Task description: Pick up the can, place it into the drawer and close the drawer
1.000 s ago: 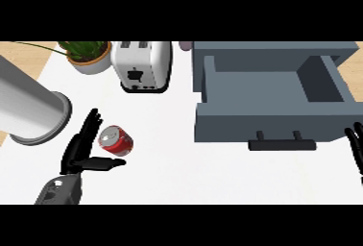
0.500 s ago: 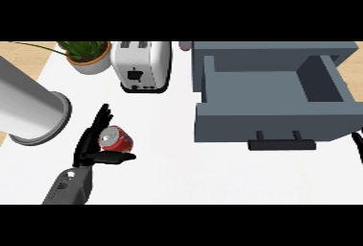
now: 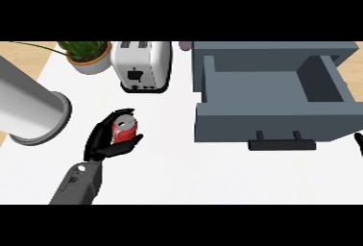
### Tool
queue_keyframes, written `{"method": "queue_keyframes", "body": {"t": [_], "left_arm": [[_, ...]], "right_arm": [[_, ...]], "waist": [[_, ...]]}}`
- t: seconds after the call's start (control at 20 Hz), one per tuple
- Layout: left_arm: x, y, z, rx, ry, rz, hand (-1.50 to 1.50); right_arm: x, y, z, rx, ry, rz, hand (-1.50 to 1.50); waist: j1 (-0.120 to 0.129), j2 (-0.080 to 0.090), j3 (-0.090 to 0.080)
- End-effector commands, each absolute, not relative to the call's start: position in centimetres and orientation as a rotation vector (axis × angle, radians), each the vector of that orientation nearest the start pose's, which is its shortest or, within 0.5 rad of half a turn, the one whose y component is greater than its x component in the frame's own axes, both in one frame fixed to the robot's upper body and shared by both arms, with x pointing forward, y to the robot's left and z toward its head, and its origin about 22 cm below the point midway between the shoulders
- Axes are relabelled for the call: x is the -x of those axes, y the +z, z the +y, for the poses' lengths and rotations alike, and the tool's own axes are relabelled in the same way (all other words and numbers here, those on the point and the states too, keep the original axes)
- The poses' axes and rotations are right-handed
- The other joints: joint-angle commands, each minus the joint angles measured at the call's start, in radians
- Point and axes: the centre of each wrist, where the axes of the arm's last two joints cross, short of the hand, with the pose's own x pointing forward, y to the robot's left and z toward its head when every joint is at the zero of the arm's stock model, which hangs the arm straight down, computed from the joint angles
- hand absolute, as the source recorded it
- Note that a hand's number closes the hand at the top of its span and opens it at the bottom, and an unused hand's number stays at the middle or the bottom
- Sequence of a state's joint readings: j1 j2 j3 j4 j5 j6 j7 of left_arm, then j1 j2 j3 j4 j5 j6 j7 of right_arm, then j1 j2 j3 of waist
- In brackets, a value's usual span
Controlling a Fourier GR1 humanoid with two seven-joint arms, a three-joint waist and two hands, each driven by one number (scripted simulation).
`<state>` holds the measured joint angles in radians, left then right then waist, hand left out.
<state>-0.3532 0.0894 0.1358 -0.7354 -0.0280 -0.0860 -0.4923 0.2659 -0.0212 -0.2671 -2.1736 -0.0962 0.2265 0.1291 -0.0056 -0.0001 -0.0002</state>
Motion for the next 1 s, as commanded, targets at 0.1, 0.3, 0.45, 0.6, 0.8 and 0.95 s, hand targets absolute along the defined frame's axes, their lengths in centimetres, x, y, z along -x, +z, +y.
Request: {"method": "queue_keyframes", "body": {"t": [0.1, 0.3, 0.45, 0.6, 0.8, 0.95], "left_arm": [[-30.4, -10.1, 23.9, 0.098, -0.067, -1.594, 1.50], [-32.0, -8.1, 23.7, 0.136, -0.087, -1.574, 1.50], [-29.6, -7.1, 23.5, 0.123, -0.040, -1.599, 1.50], [-30.6, -7.6, 27.1, -0.001, 0.079, -1.605, 1.50], [-30.2, -6.1, 29.0, -0.079, 0.159, -1.654, 1.50], [-30.0, -4.0, 26.4, -0.040, 0.138, -1.680, 1.50]], "right_arm": [[-14.2, 10.3, -29.7, 0.159, 0.003, -1.815, -1.50], [-15.8, 8.9, -29.0, 0.178, -0.028, -1.812, -1.50], [-14.9, 9.6, -30.4, 0.164, -0.032, -1.813, -1.50], [-13.6, 10.1, -28.3, 0.155, -0.009, -1.830, -1.50], [-13.3, 8.4, -29.1, 0.160, -0.071, -1.827, -1.50], [-15.3, 9.8, -29.9, 0.166, -0.045, -1.819, -1.50]], "waist": [[-0.004, 0.001, 0.000], [-0.001, 0.001, 0.000], [0.007, -0.002, 0.000], [-0.003, 0.000, 0.000], [0.001, -0.002, 0.000], [0.006, -0.001, 0.000]]}}
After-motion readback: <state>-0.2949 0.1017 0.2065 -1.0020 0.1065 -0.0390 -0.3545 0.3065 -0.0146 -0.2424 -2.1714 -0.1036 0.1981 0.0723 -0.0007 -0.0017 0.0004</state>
